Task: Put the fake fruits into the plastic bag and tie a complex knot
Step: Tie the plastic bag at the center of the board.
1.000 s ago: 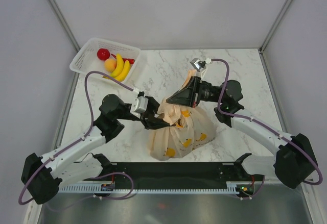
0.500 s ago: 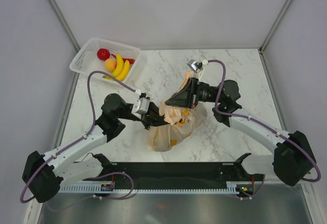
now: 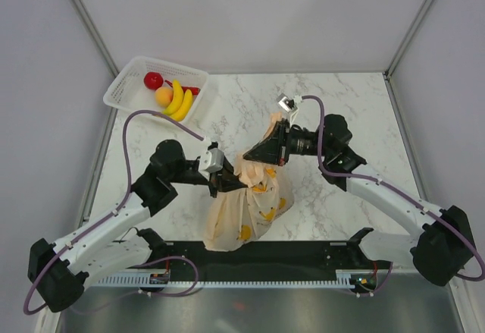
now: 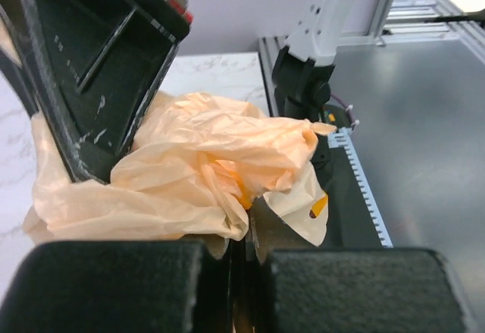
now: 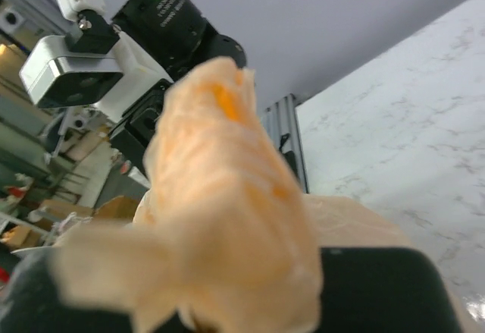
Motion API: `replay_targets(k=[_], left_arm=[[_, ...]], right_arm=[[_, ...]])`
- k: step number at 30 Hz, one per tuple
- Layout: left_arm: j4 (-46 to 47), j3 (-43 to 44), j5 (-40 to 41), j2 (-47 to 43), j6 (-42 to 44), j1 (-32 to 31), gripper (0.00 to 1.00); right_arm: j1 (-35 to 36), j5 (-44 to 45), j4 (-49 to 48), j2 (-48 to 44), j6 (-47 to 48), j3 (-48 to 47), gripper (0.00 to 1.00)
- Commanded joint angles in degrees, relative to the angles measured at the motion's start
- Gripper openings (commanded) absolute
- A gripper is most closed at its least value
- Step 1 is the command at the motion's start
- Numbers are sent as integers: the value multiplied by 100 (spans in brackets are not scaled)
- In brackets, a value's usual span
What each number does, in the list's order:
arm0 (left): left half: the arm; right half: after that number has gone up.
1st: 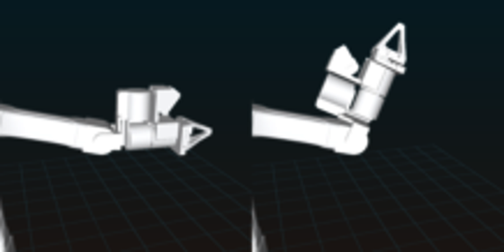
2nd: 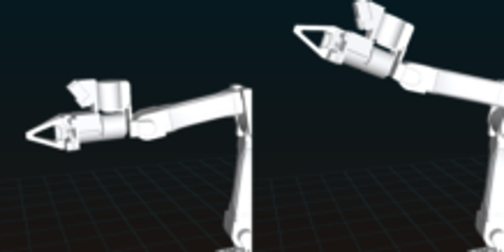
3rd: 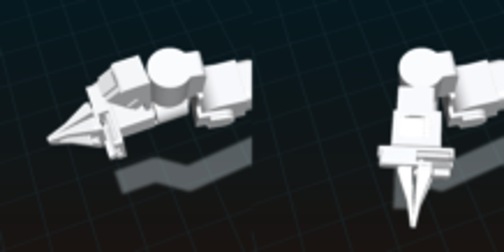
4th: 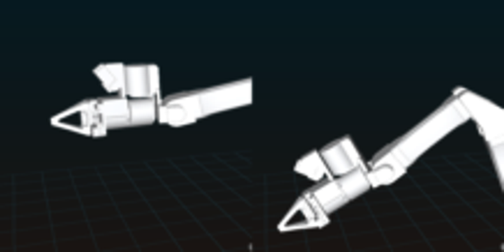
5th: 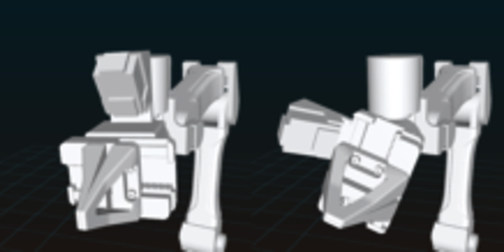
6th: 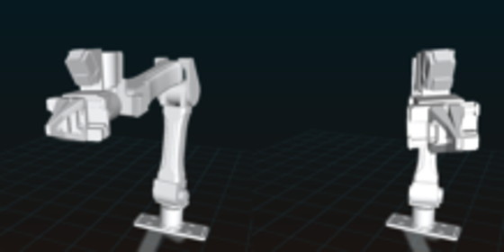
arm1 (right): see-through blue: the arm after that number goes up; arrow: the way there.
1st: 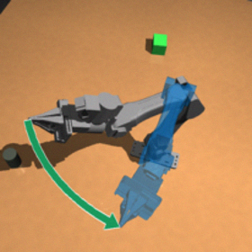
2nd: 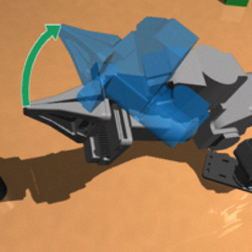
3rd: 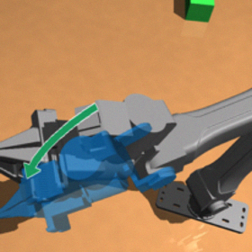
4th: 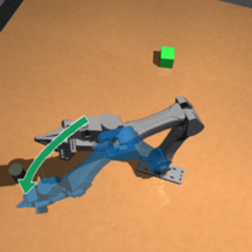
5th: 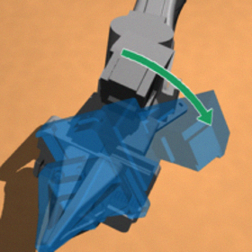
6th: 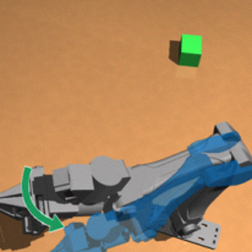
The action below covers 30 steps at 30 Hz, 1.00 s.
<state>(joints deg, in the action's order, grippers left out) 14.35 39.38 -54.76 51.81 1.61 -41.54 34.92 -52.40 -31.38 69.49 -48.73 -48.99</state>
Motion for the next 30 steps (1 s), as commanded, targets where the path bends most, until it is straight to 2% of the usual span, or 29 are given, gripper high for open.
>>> replay_targets(k=[1, 4, 8, 13, 18, 25, 30], left_arm=[[-1319, 88, -13, -84, 429, -188, 2], [-1400, 114, 875, 83, -35, -179, 2], [-1339, -8, 1537, 110, -520, -214, 2], [-873, -386, 2337, -39, -863, -363, 2], [-697, -431, 2382, 48, -969, -390, 2], [-705, -396, 1830, 84, -1197, -390, 8], [-1240, -273, 1556, 101, -1365, -399, 9]], right_arm=[[-56, 1837, 746, -427, 1373, -102, 0], [217, 2556, 765, -612, 1612, 363, 0], [402, 3218, 204, -718, 1472, 1127, 0], [595, 3974, 88, -744, 1524, 1340, 0], [604, 4308, 333, -981, 1779, 1147, 0], [639, 4449, 334, -1034, 1964, 1093, 0], [1077, 4949, 150, -912, 2068, 1181, 0]])
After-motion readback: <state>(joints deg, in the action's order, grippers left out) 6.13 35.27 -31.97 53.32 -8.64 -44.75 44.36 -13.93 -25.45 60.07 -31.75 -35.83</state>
